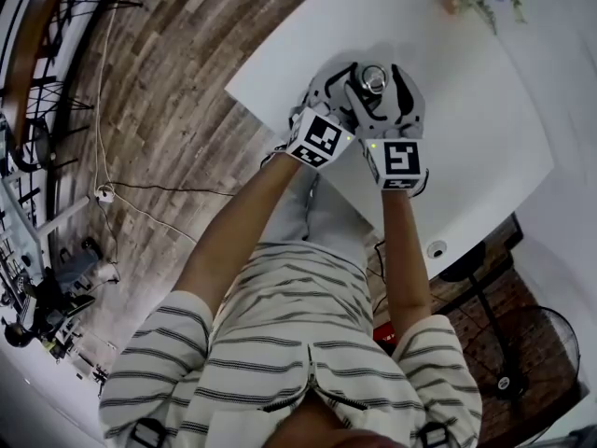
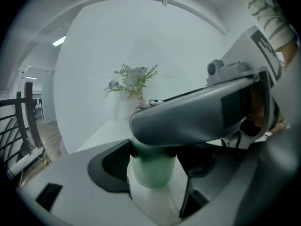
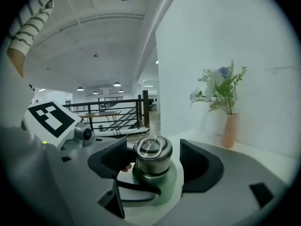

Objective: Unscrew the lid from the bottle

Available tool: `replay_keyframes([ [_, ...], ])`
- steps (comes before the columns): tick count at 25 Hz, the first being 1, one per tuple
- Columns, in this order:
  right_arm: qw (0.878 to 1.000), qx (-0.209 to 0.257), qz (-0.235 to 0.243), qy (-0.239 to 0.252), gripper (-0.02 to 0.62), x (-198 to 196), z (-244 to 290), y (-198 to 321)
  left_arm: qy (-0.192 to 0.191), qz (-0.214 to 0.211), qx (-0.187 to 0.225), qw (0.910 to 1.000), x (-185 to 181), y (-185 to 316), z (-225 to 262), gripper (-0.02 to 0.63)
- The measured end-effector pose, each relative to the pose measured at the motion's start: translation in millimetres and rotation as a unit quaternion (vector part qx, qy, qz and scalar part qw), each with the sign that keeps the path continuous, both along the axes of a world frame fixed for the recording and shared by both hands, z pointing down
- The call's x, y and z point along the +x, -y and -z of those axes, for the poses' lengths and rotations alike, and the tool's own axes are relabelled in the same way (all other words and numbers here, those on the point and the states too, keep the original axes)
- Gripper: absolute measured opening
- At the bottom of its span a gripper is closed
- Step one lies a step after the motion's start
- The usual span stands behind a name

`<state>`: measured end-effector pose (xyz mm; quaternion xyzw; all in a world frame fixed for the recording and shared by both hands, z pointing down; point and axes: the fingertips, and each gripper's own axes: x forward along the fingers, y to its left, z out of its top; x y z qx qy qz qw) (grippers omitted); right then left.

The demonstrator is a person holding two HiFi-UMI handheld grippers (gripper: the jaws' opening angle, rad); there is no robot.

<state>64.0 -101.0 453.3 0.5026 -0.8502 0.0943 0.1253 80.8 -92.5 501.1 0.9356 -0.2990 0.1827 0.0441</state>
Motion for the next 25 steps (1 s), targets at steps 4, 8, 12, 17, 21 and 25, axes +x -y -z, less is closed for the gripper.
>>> replay_keyframes([
  [4, 0.999, -0.001, -0.030, -0.012, 0.323, 1.0, 0.3, 3.4, -0.002, 0.002, 0.001, 1.0000, -0.3, -0.8, 2.1, 0.307],
  [8, 0.999, 0.004, -0.034, -0.011, 0.285, 2.4, -0.3, 4.6, -0.003, 0.003, 0.001, 1.0000, 0.1, -1.0, 0.3, 0.307],
  [12, 0.999, 0.010, -0.028, -0.019, 0.267, 0.9, -1.9, 5.1, -0.003, 0.004, 0.001, 1.0000, 0.5, 0.3, -1.9, 0.307],
  [17, 1.000, 0.011, -0.008, -0.020, 0.267, 0.9, 1.5, 3.3, -0.003, 0.002, 0.002, 1.0000, 1.5, -1.1, 1.3, 0.308],
  [21, 0.999, 0.018, 0.047, -0.009, 0.267, -1.4, 0.8, 2.7, -0.003, 0.002, 0.002, 1.0000, 0.6, -0.2, -0.7, 0.308],
  [25, 0.992, 0.035, 0.121, -0.006, 0.267, -4.8, 3.1, 0.1, -0.003, 0.001, 0.001, 1.0000, 0.9, -0.6, -1.8, 0.308],
])
